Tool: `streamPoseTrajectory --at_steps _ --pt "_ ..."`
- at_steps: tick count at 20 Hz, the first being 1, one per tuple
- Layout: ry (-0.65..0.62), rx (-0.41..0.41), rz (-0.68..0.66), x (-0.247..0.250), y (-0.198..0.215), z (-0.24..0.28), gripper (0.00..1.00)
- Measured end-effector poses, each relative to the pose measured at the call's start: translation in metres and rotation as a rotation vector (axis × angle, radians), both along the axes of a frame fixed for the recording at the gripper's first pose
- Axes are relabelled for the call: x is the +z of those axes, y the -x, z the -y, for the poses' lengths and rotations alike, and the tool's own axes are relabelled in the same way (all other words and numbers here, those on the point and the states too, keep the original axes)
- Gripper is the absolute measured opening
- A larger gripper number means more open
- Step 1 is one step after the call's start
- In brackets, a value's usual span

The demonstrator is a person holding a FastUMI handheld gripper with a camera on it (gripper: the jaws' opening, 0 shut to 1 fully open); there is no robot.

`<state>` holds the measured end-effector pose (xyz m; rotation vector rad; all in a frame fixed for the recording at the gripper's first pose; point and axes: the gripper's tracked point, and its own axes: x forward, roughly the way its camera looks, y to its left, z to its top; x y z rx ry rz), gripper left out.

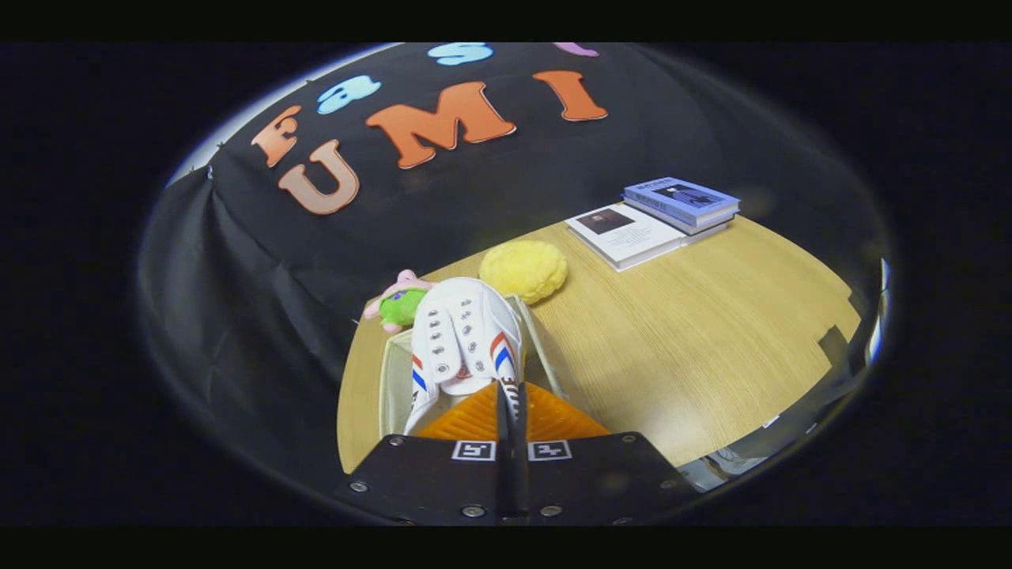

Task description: Open the storage box then place both shoes into the box .Put the left shoe in first, then the right shoe, with the right side of both shoes facing outward in a uniform manner.

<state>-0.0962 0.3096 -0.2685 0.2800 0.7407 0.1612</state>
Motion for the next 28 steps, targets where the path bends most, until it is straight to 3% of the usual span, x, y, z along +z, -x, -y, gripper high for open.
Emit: streamPoseTrajectory --at_steps 3,12,15,16,19,28 --pt "0.065 -0.001 -0.018 -0.018 0.0 0.0 0.01" --pt "0.087 0.02 -0.036 -0.024 0.004 -0.002 0.03" --pt "0.03 0.051 0.0 -0.004 0.001 -0.018 0.24" --pt "0.037 0.058 0.017 0.003 0.003 -0.015 0.52" --pt "0.043 0.076 0.05 0.021 0.001 -0.011 0.99" --pt "0.057 0.071 0.131 0.07 -0.029 0.034 0.99"
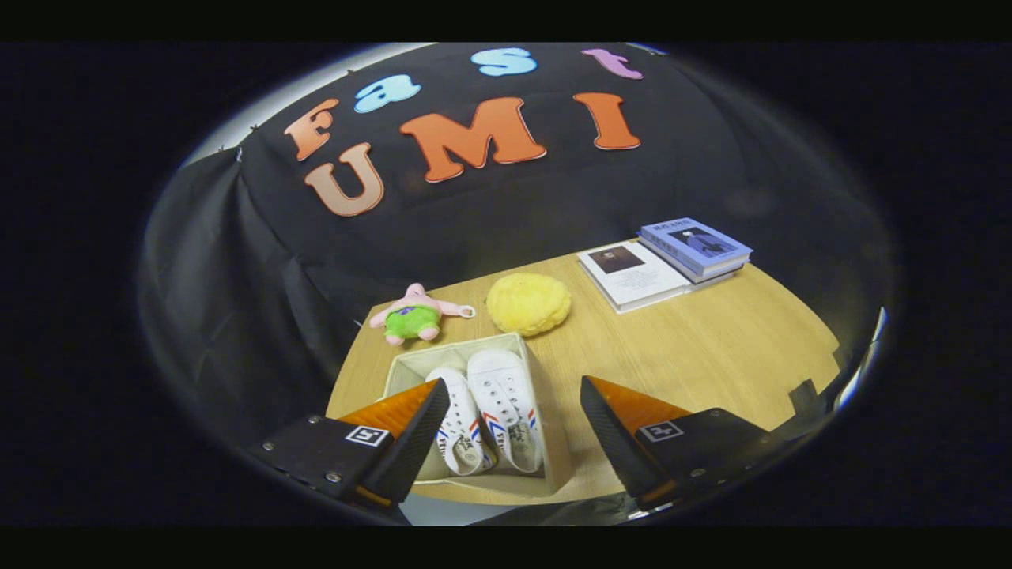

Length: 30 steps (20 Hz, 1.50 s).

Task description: Open the storage box then place both shoes into the box .Put the left shoe in first, then the right shoe, with the right side of both shoes facing outward in a uniform manner.

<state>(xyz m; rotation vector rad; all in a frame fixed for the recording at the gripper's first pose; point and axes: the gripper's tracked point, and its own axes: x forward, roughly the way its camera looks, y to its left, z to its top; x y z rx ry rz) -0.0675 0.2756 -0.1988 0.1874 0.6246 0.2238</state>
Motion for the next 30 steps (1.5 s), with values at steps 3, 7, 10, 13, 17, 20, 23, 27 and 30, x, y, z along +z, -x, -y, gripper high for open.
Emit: streamPoseTrajectory --at_steps 3,7,10,13,17,20,23,27,30 --pt "0.018 -0.007 0.057 0.029 -0.018 0.027 0.98" --pt "0.081 -0.037 0.171 0.073 -0.04 0.076 0.99" --pt "0.135 -0.065 0.279 0.109 -0.053 0.114 0.99" --pt "0.182 -0.09 0.382 0.141 -0.06 0.149 0.98" --pt "0.184 -0.129 0.449 0.163 -0.064 0.189 0.99" --pt "0.191 -0.162 0.453 0.164 -0.063 0.219 0.98" --pt "0.154 -0.206 0.473 0.172 -0.065 0.242 0.99" --pt "0.168 -0.22 0.487 0.177 -0.068 0.266 0.98" --pt "0.151 -0.232 0.488 0.182 -0.071 0.277 0.99"
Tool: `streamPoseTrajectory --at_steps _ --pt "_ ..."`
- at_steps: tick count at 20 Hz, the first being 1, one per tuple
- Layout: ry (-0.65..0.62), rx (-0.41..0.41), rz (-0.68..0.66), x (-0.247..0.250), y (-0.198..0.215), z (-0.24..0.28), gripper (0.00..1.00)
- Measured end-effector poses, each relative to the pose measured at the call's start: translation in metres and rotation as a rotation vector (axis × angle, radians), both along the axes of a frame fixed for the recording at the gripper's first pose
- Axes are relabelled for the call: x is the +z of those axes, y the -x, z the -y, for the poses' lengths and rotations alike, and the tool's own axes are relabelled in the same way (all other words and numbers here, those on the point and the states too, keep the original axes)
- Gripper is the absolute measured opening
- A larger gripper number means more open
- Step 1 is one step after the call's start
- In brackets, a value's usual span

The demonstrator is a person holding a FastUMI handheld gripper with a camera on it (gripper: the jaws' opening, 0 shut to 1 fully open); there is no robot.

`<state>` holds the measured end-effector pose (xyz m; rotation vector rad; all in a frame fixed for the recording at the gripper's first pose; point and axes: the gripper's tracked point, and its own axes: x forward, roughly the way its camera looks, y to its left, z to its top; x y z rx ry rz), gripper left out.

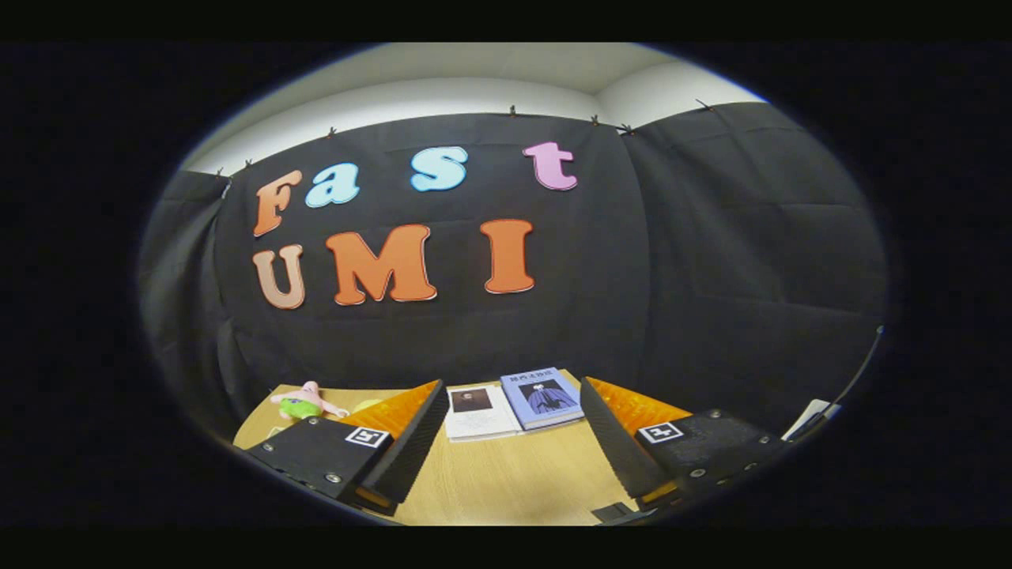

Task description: Open the storage box then place both shoes into the box .Put the left shoe in first, then the right shoe, with the right side of both shoes facing outward in a uniform manner.

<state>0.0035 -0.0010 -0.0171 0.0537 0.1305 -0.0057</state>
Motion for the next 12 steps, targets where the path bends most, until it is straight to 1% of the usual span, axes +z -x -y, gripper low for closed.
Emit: streamPoseTrajectory --at_steps 12 --pt "-0.013 0.029 -0.03 -0.018 -0.005 0.012 0.99"
